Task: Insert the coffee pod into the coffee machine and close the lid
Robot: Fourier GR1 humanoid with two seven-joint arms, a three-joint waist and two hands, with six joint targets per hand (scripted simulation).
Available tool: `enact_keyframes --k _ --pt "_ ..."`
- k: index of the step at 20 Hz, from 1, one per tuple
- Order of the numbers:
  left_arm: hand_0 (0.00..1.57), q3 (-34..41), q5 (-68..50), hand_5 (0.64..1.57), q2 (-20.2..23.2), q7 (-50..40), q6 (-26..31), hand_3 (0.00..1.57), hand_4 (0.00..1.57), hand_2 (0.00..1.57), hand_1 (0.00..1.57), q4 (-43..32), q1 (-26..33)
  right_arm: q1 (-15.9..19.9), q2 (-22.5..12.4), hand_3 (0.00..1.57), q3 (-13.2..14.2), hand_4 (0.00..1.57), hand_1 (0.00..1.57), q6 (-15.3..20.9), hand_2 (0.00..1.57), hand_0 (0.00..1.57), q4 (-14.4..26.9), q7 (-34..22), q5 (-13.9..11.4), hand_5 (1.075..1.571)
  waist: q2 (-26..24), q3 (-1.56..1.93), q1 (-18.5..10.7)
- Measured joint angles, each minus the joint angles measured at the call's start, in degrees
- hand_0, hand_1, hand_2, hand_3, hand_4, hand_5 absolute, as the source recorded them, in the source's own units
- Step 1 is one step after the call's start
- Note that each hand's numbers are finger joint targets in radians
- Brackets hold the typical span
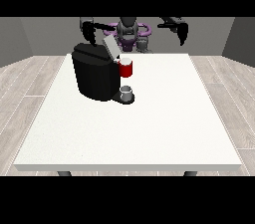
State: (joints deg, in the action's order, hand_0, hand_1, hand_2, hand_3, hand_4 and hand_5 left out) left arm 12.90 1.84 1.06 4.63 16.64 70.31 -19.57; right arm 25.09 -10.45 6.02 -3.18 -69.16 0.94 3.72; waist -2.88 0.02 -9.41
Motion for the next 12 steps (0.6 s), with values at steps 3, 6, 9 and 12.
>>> enact_keyframes --k 3,6,9,12 --pt "0.0 -0.7 -0.2 1.571 0.7 -0.1 -0.8 0.0 0.0 0.0 0.0 2.2 1.2 1.7 1.0 0.0 -0.8 0.0 0.0 0.4 0.0 0.0 1.7 1.1 -1.0 1.571 1.6 -0.01 1.0" --pt "0.0 -1.4 -0.5 1.571 0.8 -0.3 -1.8 0.0 0.0 0.0 0.0 3.8 2.6 3.7 0.8 0.0 -1.0 0.0 0.0 0.1 0.0 0.0 2.9 1.0 -1.8 1.571 2.5 -0.06 1.4" --pt "0.0 -2.1 -0.9 1.571 1.2 -1.3 -2.3 0.0 0.0 0.0 0.0 6.3 4.0 4.4 0.8 0.0 -1.3 0.0 0.0 -0.5 0.0 0.0 4.4 2.6 -2.5 1.571 2.7 -0.15 1.7" --pt "0.0 -1.8 -2.1 1.571 2.3 -2.3 -2.6 0.0 0.0 0.0 0.0 7.5 3.7 6.6 0.5 0.0 -1.1 0.0 0.0 -0.9 0.0 0.0 5.7 2.3 -2.8 1.571 3.6 -0.12 2.2"
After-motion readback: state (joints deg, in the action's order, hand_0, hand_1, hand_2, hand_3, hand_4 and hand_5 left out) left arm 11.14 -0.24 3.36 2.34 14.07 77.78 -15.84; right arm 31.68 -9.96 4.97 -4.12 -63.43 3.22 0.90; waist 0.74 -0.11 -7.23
